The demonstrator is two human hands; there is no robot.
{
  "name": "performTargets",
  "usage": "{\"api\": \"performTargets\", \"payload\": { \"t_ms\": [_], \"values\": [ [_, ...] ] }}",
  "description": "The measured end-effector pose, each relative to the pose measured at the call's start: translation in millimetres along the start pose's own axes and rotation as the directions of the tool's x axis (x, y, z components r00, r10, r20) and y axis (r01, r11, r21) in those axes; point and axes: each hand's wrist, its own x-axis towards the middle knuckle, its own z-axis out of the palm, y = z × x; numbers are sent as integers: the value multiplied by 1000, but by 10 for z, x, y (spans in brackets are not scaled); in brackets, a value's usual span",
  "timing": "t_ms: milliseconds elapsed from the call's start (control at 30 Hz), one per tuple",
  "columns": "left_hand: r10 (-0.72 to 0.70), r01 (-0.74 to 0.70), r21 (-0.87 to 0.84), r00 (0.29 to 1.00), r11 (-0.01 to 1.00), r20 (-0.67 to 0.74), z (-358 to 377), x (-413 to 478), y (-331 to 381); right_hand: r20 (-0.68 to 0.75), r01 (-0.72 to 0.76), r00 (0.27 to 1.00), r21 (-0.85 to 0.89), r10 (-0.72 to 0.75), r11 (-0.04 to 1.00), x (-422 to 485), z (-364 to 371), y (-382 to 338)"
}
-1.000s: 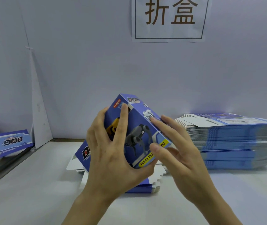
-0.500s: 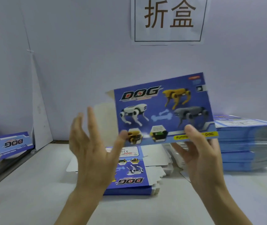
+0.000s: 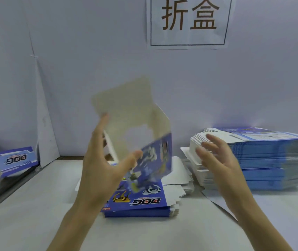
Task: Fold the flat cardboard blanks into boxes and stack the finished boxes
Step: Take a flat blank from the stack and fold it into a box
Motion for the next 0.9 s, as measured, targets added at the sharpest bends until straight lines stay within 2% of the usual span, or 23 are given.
{"api": "performTargets", "payload": {
  "t_ms": [67,133,200,267,333,400,500,600,700,733,767,867,900],
  "values": [
    [44,-67,153,988,986,147,52,-35,-16,140,39,989,64,-48,997,-36,7,-72],
    [59,-91,138,973,986,222,112,-79,-13,196,64,978,32,-69,997,-96,61,-88],
    [32,-39,27,980,999,199,138,-90,20,119,129,986,-65,-121,989,-125,130,-74],
    [-43,62,-144,990,988,132,124,-69,37,24,131,991,-46,-130,990,-119,165,-59],
    [-145,160,-283,987,946,71,112,-32,8,21,69,997,-12,-69,998,-88,143,-42],
    [-241,237,-350,970,906,33,133,-18,-31,50,22,999,-22,-21,1000,-70,100,-49],
    [-256,235,-240,965,942,-60,164,-21,-76,136,-27,991,62,19,998,-64,59,-56],
    [-253,243,-208,967,947,-23,153,-19,-104,144,-168,979,163,145,972,-3,4,3],
    [-257,243,-241,966,939,-28,151,-10,-136,247,-450,892,391,379,803,65,-13,113],
    [-261,245,-250,965,937,-32,153,-10,-142,295,-504,863,422,411,754,76,-9,144],
    [-261,245,-247,965,937,-35,154,-11,-141,324,-515,854,418,407,748,85,-15,166],
    [-263,250,-211,964,945,-36,147,1,-127,293,-436,894,390,340,811,107,13,167],
    [-265,253,-200,964,946,-33,153,3,-124,281,-447,891,394,357,803,108,29,174]
  ]
}}
